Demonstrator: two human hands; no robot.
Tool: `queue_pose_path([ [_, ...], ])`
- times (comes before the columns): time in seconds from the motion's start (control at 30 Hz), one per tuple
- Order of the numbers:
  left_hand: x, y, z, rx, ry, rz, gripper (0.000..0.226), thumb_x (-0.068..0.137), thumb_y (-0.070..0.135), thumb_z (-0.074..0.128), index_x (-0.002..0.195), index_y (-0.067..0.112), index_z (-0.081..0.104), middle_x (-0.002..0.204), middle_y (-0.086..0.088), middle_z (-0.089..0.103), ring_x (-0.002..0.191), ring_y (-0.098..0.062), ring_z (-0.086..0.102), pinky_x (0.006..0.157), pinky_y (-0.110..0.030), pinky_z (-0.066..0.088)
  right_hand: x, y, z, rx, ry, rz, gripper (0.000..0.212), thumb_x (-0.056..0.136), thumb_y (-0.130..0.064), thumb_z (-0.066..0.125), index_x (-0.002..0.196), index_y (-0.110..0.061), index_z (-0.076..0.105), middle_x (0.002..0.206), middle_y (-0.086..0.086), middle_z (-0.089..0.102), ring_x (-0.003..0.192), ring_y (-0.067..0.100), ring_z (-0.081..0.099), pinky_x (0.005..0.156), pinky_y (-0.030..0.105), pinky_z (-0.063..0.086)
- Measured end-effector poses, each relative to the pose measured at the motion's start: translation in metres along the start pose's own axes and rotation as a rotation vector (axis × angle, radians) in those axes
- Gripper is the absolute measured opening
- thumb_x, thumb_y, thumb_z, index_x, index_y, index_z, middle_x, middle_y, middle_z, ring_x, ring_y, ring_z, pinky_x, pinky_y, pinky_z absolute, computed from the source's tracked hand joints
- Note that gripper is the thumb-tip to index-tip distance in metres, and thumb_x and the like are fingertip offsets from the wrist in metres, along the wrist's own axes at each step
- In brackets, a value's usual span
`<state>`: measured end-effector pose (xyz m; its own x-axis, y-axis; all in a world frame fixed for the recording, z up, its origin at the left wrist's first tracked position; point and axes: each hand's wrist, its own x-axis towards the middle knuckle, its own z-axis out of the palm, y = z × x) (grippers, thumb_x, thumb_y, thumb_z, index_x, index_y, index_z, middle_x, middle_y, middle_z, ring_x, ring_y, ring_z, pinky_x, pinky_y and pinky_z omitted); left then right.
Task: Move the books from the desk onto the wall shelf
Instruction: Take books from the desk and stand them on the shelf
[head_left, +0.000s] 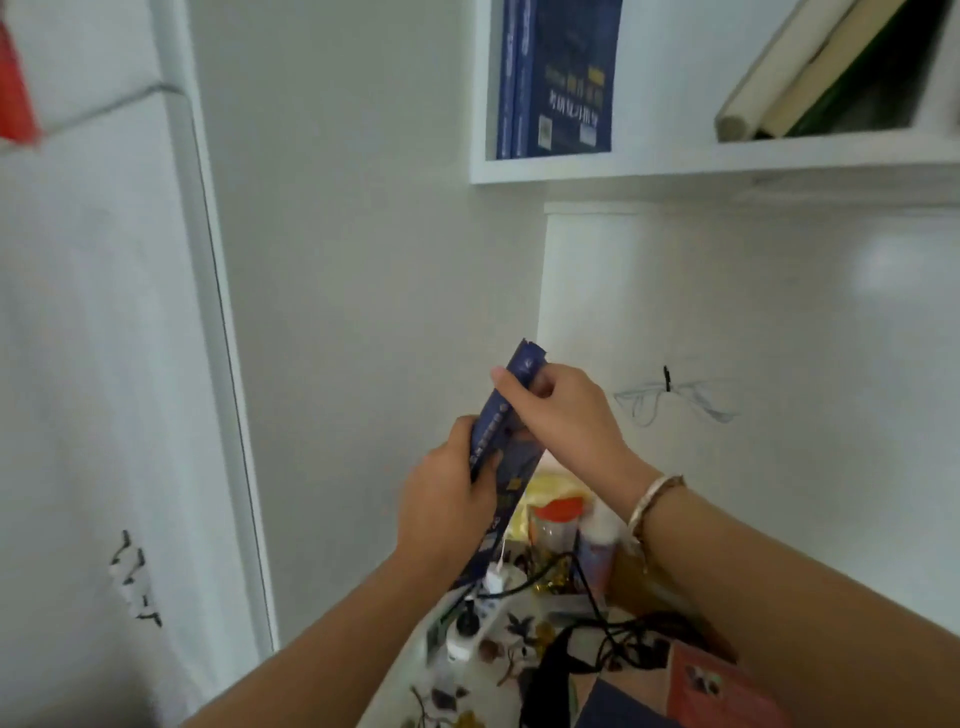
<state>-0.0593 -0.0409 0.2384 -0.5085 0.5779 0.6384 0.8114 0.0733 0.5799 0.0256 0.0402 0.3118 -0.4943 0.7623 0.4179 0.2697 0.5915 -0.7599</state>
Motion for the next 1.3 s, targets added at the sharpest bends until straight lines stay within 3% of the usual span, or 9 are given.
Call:
queue_pose_path([
  [0.1,0.049,0.008,-0.040,-0.075,0.098,0.039,0.021,0.091,0.025,0.056,0.112,0.023,0.050,0.083,0.001,0.066,0.069,-0.020,0.062,0.057,-0.028,0.045,0.026,-0.029,-0.012,0.072,-0.052,-0.074,0.058,0.081,-0.067,0.044,0.089,-0.012,0.062,0.090,0.002,0.071,0.086,0.018,0.068,0.081,0.042,0.056],
  [0.3,0.142,0.057,-0.120,-0.368,0.320,0.202,0.016,0.089,0.016,0.061,0.104,0.019,0.054,0.081,0.013,0.061,0.071,0.006,0.058,0.059,-0.005,0.042,0.066,-0.077,-0.038,0.063,-0.041,-0.297,0.028,0.100,-0.034,0.040,0.122,-0.023,0.053,0.120,-0.011,0.056,0.108,0.004,0.050,0.082,0.016,0.039],
  [0.43,0.200,0.099,-0.159,-0.502,0.446,0.343,0.018,0.089,0.018,0.062,0.103,0.024,0.054,0.088,0.011,0.065,0.083,-0.008,0.065,0.072,-0.026,0.052,0.093,-0.108,-0.049,-0.025,0.028,-0.526,0.052,0.098,-0.030,0.046,0.147,-0.032,0.028,0.146,-0.020,0.031,0.132,-0.011,0.031,0.103,0.006,0.023],
  [0.6,0.265,0.159,-0.183,-0.708,0.554,0.439,0.015,0.089,0.016,0.061,0.101,0.020,0.054,0.085,0.013,0.063,0.076,0.002,0.062,0.066,-0.010,0.048,0.138,-0.146,-0.078,-0.215,0.186,-0.643,0.085,0.093,-0.027,0.054,0.151,-0.036,-0.007,0.160,-0.014,-0.008,0.146,0.002,0.004,0.111,0.026,0.034],
  [0.8,0.321,0.194,-0.158,-0.643,0.546,0.443,0.014,0.090,0.019,0.059,0.103,0.017,0.053,0.082,0.013,0.058,0.070,-0.002,0.056,0.058,-0.009,0.041,0.187,-0.156,-0.118,-0.328,0.141,-0.509,0.099,0.087,-0.027,0.059,0.151,-0.028,-0.017,0.162,-0.003,-0.007,0.149,0.015,0.005,0.115,0.033,0.031],
  [0.93,0.347,0.183,-0.121,-0.627,0.511,0.393,0.022,0.092,0.021,0.058,0.112,0.015,0.051,0.100,-0.003,0.066,0.086,-0.022,0.063,0.077,-0.037,0.054,0.209,-0.151,-0.122,-0.282,0.033,-0.329,0.075,0.096,-0.032,0.039,0.152,-0.031,-0.011,0.162,0.000,0.011,0.142,0.022,0.030,0.105,0.027,0.034],
  [1.07,0.369,0.161,-0.093,-0.600,0.454,0.385,0.030,0.092,0.017,0.056,0.119,0.017,0.043,0.110,-0.006,0.065,0.093,-0.023,0.065,0.079,-0.044,0.056,0.228,-0.145,-0.116,-0.349,-0.073,-0.258,0.054,0.103,-0.035,0.014,0.153,-0.022,-0.001,0.162,-0.001,0.000,0.143,0.030,0.026,0.117,0.038,0.021],
  [1.23,0.378,0.149,-0.080,-0.448,0.468,0.611,0.064,0.094,0.007,0.050,0.148,0.021,0.017,0.147,0.001,0.032,0.126,-0.002,0.035,0.100,-0.003,0.026,0.268,-0.123,-0.118,-0.308,-0.143,-0.190,0.061,0.099,-0.047,0.012,0.151,-0.029,-0.015,0.161,-0.005,0.004,0.148,0.019,0.012,0.121,0.034,0.012],
  [1.3,0.375,0.142,-0.071,-0.257,0.505,0.645,0.067,0.095,0.009,0.047,0.150,0.018,0.010,0.155,0.000,0.020,0.136,-0.010,0.027,0.108,-0.012,0.021,0.284,-0.110,-0.120,-0.255,-0.144,-0.181,0.078,0.083,-0.067,0.013,0.152,-0.036,-0.006,0.160,-0.008,0.014,0.146,0.017,0.021,0.121,0.037,0.014],
])
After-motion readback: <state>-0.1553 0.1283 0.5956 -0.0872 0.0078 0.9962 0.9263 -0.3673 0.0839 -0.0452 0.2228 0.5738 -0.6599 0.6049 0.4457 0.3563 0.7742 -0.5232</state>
